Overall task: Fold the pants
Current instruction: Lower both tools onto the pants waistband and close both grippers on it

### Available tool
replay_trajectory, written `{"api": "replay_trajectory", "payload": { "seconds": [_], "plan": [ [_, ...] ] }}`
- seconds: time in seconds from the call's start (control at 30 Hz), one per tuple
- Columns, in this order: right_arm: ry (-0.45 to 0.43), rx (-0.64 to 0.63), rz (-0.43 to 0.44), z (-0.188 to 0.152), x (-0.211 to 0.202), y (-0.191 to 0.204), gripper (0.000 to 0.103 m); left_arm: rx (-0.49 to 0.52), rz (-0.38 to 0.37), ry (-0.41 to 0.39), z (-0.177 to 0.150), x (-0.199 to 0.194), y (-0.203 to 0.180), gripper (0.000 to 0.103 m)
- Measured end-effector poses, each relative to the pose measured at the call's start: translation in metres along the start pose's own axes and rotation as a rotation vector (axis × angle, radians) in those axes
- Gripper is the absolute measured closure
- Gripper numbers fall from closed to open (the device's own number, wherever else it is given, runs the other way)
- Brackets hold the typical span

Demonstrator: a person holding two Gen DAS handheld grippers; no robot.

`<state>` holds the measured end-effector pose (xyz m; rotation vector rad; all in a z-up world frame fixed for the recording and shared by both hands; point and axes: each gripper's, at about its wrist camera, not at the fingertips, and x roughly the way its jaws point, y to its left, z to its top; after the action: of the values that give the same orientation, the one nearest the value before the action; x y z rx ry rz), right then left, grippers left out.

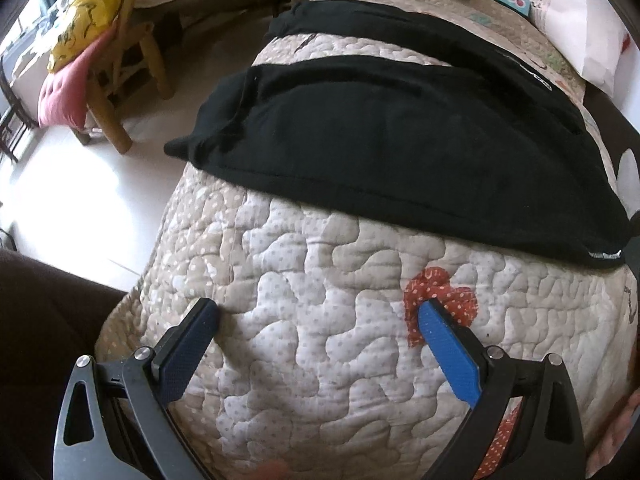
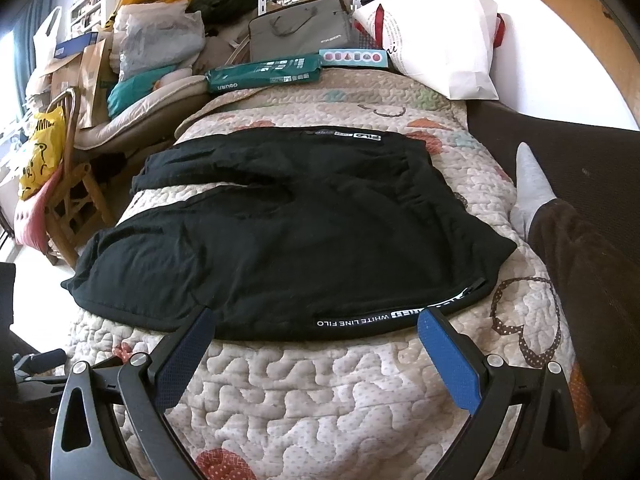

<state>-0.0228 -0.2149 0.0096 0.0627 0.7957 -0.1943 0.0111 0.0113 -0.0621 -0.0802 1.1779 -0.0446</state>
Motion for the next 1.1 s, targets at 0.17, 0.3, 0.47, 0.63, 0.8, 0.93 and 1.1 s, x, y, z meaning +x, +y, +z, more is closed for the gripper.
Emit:
{"api": "replay_trajectory", "payload": {
  "seconds": [0.17,0.3,0.47,0.63,0.8,0.93,1.1],
  "plan": [
    [-0.001,0.001,-0.001,0.000,0.000,-0.001,0.000,-0.041,-0.036,0.023,-0.002,0.002,0.009,0.000],
    [-0.002,0.004,-0.001,0.000,-0.001,-0.002,0.000,-0.027,-0.026,0.028,-0.003,0.001,0.007,0.000],
    [-0.002,0.004,0.000,0.000,-0.001,-0.002,0.000,-0.019,-0.047,0.019,0.004,-0.005,0.006,0.003],
    [-0.005,0.001,-0.004,0.002,-0.001,-0.003,0.000,-0.013,-0.060,-0.163,0.010,-0.040,0.003,0.014],
    [-0.015,-0.009,-0.017,0.006,0.001,-0.007,0.000,0.061,-0.029,-0.397,0.024,-0.089,-0.006,0.014],
    [-0.022,-0.020,-0.029,0.012,0.002,-0.008,0.000,0.132,0.025,-0.518,0.048,-0.110,-0.017,0.013],
    [-0.020,-0.064,-0.049,0.027,0.006,-0.009,0.000,0.142,0.021,-0.457,0.091,-0.103,-0.021,0.011]
  ]
}}
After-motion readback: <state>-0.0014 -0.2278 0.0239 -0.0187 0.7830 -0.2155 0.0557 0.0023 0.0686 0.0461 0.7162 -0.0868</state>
